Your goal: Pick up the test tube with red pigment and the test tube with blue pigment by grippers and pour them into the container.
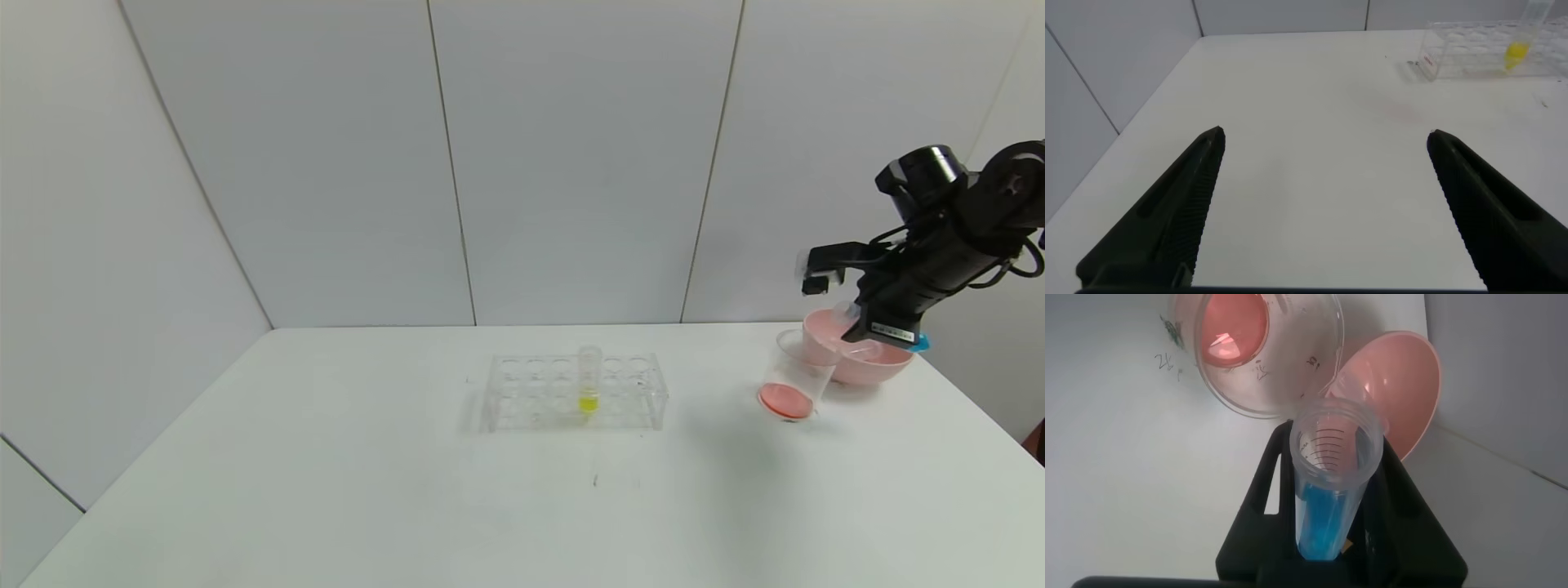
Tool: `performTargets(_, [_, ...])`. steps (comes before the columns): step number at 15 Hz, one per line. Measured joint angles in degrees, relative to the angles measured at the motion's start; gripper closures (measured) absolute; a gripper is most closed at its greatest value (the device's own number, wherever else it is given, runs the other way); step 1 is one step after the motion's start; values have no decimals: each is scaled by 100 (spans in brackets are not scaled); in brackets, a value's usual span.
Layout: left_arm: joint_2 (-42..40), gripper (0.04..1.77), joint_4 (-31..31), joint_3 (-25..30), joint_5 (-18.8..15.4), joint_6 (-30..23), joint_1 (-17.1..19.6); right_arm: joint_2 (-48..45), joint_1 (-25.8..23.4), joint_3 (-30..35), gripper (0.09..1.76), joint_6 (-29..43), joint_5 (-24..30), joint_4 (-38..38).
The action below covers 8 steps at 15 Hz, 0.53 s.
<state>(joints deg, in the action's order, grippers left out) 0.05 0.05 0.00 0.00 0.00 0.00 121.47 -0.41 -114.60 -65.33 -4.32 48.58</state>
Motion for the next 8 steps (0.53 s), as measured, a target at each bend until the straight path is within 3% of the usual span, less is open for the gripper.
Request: performTargets(8, [0, 5, 0, 0, 0, 2, 0, 207, 212, 0, 132, -99, -780, -85])
